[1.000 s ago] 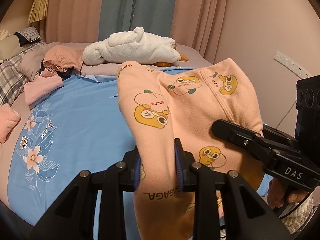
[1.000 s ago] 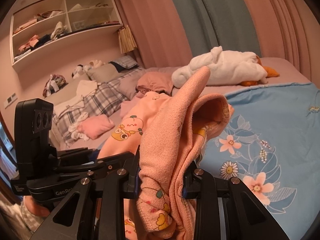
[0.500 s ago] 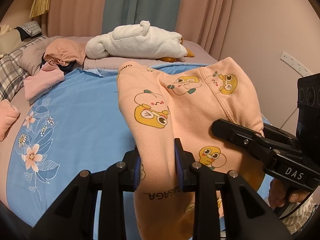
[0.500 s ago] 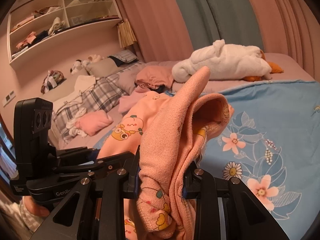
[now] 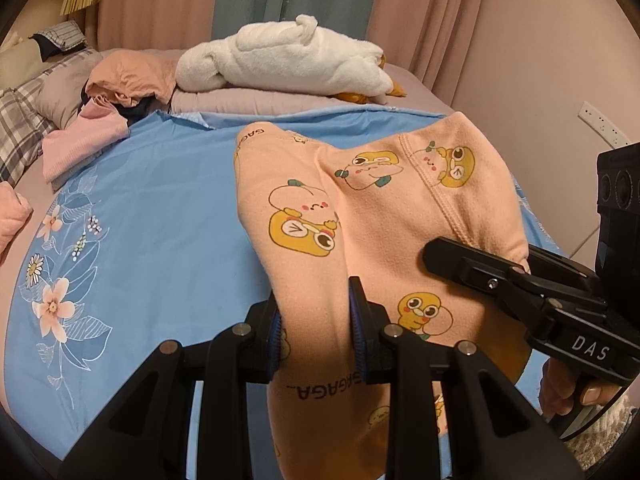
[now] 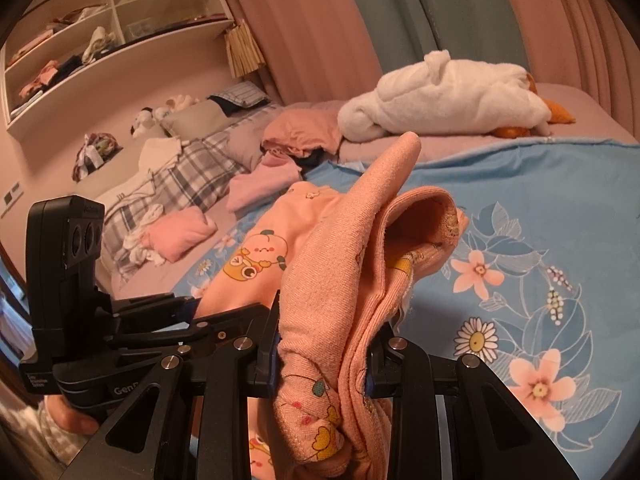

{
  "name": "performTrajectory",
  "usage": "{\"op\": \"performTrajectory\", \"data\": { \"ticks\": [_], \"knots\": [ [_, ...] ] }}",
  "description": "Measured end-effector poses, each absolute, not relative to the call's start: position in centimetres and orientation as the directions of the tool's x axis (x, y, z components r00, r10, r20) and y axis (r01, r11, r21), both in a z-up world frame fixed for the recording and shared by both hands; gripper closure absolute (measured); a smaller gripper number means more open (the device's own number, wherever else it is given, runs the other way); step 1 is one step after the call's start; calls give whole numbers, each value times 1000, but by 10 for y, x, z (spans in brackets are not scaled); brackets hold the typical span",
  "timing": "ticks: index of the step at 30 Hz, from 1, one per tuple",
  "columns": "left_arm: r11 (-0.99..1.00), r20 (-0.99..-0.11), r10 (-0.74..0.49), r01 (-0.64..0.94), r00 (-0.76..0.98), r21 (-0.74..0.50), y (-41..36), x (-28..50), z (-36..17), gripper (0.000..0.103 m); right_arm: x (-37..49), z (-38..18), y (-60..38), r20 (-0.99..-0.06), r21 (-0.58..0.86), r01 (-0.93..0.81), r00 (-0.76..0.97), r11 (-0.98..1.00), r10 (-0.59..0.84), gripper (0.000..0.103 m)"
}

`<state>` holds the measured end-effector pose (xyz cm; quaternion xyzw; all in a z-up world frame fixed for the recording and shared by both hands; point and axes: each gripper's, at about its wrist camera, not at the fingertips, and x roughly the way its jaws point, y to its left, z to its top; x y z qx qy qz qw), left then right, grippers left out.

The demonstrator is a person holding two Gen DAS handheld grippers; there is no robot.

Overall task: Fold small clothes
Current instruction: 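Carry the held peach shirt bundle with both tools and lower it onto the sheet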

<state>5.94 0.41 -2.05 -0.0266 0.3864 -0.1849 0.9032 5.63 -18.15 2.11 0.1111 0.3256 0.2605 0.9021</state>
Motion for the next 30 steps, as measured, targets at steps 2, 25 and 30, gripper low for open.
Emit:
{"op": "performTrajectory", "data": {
  "ticks": [2, 25, 30],
  "knots": [
    [931, -695, -352, 310, 627, -192, 5, 65, -25, 75, 61, 17, -180, -538, 374, -394, 645, 839, 543, 72],
    [942, -761, -324, 268, 563, -203, 21, 114, -73, 75, 108, -22, -158, -610, 408, -360, 576, 839, 544, 72],
    [944, -771, -319, 262, 551, -203, 25, 123, -82, 75, 116, -29, -154, -621, 414, -353, 565, 839, 544, 72]
  ]
}}
